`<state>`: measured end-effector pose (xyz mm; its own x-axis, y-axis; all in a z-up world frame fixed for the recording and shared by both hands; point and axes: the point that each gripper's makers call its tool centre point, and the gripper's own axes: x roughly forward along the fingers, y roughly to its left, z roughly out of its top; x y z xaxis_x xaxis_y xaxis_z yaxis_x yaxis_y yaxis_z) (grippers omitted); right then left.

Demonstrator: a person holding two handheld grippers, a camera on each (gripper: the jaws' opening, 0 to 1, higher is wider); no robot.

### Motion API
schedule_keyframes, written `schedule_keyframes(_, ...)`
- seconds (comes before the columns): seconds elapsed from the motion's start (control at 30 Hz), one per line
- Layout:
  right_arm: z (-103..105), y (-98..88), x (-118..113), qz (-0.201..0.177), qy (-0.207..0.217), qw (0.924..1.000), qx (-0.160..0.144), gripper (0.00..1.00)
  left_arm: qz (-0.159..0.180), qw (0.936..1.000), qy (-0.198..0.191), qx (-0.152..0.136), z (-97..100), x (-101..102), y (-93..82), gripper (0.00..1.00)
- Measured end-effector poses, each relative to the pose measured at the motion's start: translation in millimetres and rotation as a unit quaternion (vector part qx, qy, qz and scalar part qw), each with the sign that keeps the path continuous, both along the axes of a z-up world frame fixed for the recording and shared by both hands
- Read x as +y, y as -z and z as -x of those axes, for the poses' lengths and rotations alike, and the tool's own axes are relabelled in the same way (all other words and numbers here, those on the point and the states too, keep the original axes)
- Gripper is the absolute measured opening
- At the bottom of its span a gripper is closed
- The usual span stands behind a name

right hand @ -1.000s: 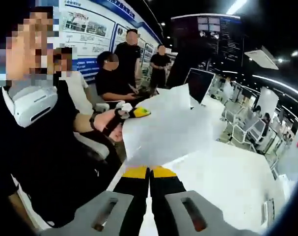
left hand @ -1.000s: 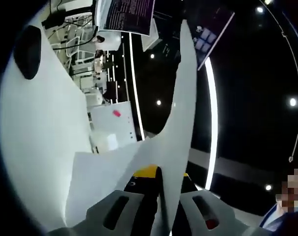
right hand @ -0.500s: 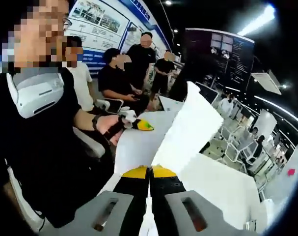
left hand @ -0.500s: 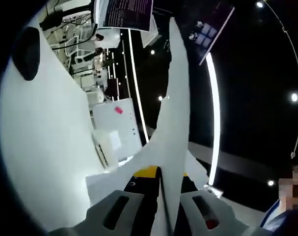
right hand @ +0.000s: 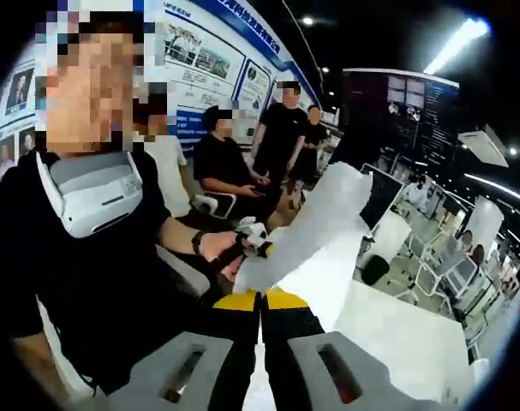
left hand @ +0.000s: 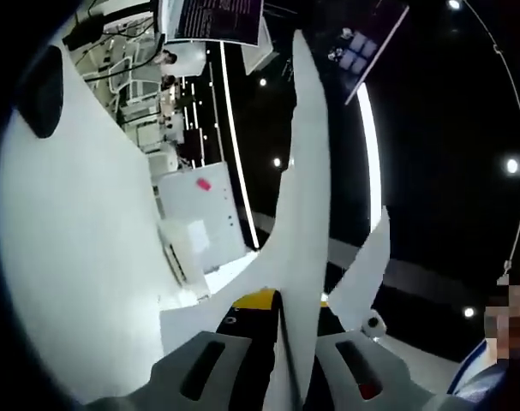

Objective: Organize the stack of printing papers by aligning and flattening the scattered papers on the table

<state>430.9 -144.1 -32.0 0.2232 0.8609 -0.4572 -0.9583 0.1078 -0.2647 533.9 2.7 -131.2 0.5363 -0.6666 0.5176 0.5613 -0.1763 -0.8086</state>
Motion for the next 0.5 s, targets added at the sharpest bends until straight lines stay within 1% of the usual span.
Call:
schedule_keyframes(0.1,-19.5,8.8,-5.0,0.013,0.040,0.9991,-0.004,0.00,-0.002,1.0000,0.006,-0.007,3.8,-2.3,-2.6,0.06)
schedule_keyframes(0.17,-31.9,9.9,-7.2,0.006,0.065,0.9978,-0.006,0.00,-0.005,0.9999,0.006,-0.010,4.1,-2.2,-3.0,0.06)
schedule_keyframes(0.2,-38.9,11.1,-9.6,-0.002,0.079,0.9969,0.006,0.00,-0.005,0.9999,0.005,-0.011,4.0,-2.1,-3.2,0.06)
schedule_keyframes(0.23,-42.3,11.2,-10.7,-0.007,0.083,0.9965,0.010,0.00,-0.006,0.9999,0.005,-0.012,4.3,-2.3,-3.4,0.06)
schedule_keyframes(0.27,-48.3,13.8,-13.1,-0.012,0.091,0.9956,0.023,0.00,-0.006,0.9999,0.005,-0.013,4.5,-2.5,-3.6,0.06)
schedule_keyframes(0.37,-63.0,19.3,-19.8,-0.010,0.107,0.9939,0.028,0.00,-0.008,0.9998,0.008,-0.017,5.1,-3.0,-4.3,0.06)
schedule_keyframes(0.5,-78.9,29.0,-28.1,-0.015,0.117,0.9913,0.059,0.00,-0.011,0.9995,0.015,-0.027,7.5,-4.2,-5.8,0.06)
